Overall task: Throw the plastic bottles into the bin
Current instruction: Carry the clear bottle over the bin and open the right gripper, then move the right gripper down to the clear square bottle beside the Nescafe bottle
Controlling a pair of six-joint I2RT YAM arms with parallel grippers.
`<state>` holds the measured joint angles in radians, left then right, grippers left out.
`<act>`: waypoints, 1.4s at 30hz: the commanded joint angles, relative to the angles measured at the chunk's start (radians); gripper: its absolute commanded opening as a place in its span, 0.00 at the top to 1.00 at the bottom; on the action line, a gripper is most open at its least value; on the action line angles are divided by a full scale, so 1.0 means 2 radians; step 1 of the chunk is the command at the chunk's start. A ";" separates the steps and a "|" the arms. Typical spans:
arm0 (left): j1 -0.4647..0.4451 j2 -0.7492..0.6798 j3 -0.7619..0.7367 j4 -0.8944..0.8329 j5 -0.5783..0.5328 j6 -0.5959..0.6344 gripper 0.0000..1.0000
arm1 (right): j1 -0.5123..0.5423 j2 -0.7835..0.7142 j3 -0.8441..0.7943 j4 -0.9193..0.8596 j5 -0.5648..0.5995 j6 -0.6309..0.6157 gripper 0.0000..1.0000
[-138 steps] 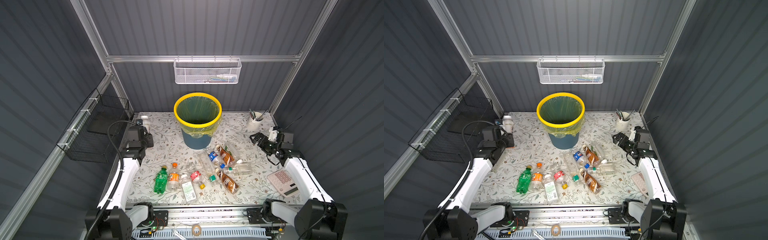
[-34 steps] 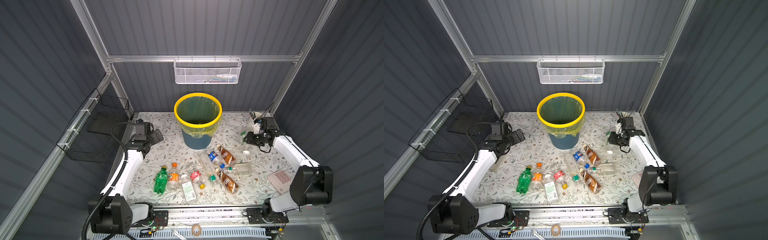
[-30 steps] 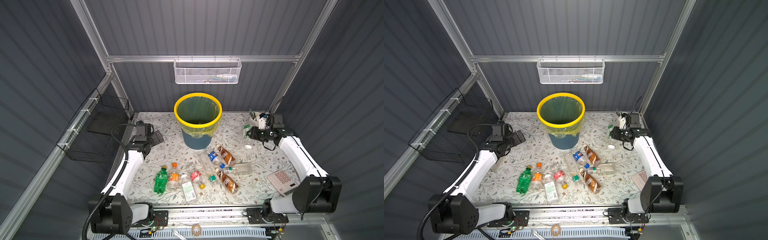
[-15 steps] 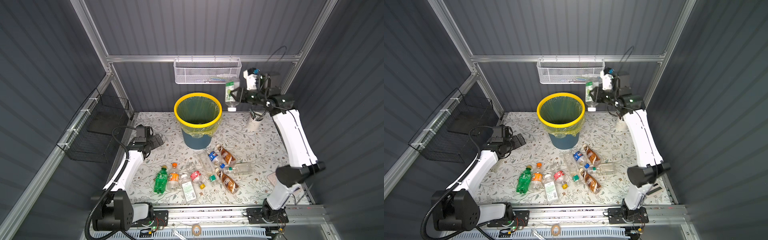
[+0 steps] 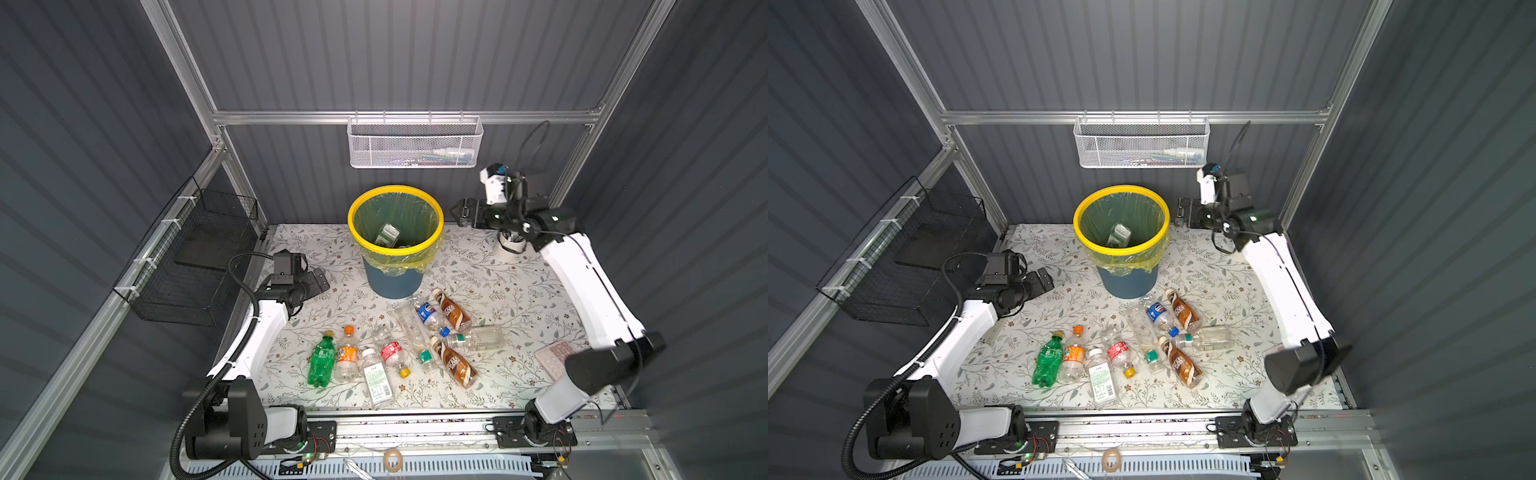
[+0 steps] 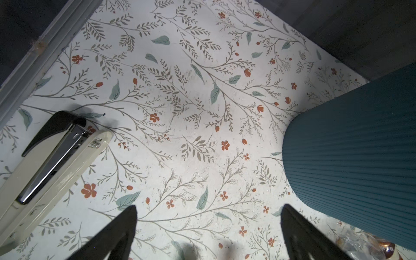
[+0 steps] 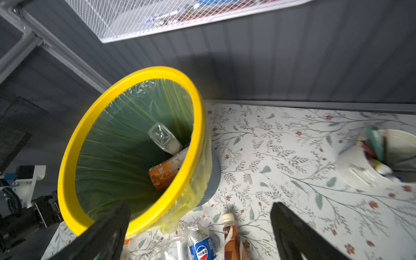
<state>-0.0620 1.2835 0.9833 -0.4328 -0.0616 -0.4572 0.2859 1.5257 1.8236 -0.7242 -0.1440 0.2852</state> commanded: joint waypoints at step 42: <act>0.001 -0.010 -0.047 0.062 0.036 0.004 0.00 | 0.055 -0.181 -0.547 0.005 0.136 0.633 0.01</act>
<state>-0.0620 1.2552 0.9016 -0.3096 -0.0025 -0.4572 0.3908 1.1130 0.6952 -0.7246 0.0883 1.5028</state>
